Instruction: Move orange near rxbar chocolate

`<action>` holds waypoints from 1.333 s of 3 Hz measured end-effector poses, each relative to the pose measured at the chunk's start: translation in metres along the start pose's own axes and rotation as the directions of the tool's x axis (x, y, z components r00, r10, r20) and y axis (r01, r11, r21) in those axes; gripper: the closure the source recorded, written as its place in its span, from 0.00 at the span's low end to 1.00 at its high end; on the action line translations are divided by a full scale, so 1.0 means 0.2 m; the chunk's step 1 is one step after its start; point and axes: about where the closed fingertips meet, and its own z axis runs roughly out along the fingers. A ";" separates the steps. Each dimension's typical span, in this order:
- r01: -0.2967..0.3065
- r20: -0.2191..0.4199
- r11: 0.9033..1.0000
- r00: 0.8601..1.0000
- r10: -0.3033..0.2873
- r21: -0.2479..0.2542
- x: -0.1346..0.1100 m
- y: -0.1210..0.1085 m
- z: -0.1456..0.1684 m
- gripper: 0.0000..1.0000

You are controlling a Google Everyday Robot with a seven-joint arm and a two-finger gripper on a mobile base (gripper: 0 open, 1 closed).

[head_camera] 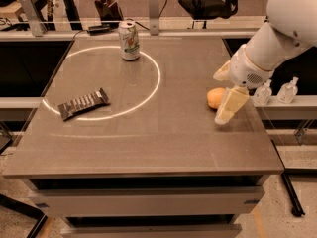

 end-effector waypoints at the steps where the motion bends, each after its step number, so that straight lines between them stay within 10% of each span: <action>1: 0.007 0.003 1.000 1.000 -0.007 -0.003 0.03 0.00 0.02 0.41; 3: -0.038 0.007 0.999 0.999 0.039 -0.035 0.05 0.03 0.05 0.87; 4: -0.122 0.131 0.987 0.982 0.135 -0.101 0.10 0.04 0.04 1.00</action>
Offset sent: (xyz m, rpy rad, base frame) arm 0.0012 -0.0120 -0.0158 -0.0080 0.0142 0.0024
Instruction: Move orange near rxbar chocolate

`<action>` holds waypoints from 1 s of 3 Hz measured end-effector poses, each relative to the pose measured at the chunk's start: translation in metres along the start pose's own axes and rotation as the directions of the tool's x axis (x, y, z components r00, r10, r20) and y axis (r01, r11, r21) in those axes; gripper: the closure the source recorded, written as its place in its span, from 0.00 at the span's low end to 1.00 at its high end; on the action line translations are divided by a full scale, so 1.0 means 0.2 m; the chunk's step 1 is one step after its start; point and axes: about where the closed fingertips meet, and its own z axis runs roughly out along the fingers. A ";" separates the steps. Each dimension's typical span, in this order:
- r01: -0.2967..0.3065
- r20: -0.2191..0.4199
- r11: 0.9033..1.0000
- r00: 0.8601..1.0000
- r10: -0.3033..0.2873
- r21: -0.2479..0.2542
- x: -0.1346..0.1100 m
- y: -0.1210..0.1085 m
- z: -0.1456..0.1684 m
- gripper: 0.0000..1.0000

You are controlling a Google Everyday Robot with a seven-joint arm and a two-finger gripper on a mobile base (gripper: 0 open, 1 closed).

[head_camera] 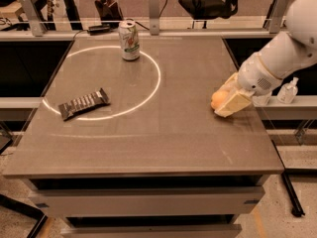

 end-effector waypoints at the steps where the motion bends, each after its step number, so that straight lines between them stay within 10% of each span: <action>1: -0.046 0.196 0.995 0.979 0.062 -0.086 -0.07 0.02 -0.01 1.00; 3: 0.026 0.393 0.991 0.919 0.028 -0.129 -0.34 0.04 -0.20 1.00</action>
Offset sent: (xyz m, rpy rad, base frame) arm -0.0030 0.0391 0.0802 0.5331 0.0406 0.0752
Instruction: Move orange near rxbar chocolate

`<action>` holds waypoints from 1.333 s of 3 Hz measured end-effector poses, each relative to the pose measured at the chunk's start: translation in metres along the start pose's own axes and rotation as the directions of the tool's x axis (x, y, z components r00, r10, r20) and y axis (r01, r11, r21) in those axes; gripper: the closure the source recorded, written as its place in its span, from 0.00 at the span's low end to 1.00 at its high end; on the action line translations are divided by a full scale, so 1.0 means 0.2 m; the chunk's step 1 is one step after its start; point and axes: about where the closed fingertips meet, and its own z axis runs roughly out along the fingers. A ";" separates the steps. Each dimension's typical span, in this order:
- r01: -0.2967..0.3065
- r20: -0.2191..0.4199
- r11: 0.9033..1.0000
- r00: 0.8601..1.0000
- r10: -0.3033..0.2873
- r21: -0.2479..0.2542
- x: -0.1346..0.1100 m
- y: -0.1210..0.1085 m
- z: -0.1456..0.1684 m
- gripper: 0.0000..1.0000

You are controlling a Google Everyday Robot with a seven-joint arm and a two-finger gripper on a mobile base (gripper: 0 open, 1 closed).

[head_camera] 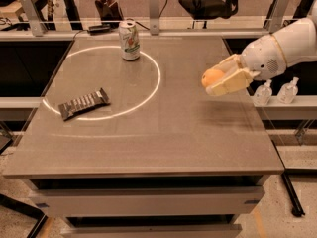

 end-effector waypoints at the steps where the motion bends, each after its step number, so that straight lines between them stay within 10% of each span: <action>1: 0.021 0.048 0.999 0.999 -0.019 -0.040 -0.09 0.03 0.08 1.00; 4: 0.012 0.119 0.998 0.993 -0.006 -0.057 -0.27 0.14 0.44 1.00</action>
Offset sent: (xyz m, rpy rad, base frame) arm -0.0116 0.0819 0.0015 0.1378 0.0395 0.1214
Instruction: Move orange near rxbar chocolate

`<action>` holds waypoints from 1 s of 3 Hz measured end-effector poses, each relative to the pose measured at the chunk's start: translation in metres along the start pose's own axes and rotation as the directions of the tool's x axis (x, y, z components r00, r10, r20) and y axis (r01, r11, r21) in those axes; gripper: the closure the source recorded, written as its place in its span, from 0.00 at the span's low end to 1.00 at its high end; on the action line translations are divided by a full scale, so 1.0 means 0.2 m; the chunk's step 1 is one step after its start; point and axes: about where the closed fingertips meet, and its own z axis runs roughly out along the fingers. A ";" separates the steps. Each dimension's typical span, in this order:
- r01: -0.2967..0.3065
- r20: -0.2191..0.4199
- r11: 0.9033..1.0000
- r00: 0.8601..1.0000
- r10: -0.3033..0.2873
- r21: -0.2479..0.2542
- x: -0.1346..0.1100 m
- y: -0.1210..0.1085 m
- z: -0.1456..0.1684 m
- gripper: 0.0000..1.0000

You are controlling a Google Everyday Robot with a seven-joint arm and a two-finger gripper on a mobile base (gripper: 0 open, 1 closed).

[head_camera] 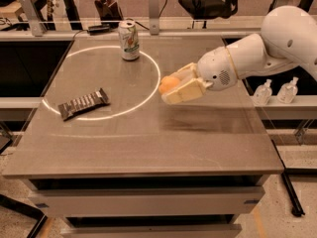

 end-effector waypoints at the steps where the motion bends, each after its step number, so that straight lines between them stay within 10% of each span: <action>1: -0.004 -0.002 1.000 1.000 0.004 0.009 0.02 0.00 0.07 1.00; 3: -0.024 0.023 1.000 0.999 0.025 -0.018 -0.01 -0.06 0.35 1.00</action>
Offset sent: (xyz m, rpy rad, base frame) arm 0.0181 0.0554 -0.0378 0.0121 0.0014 -0.0378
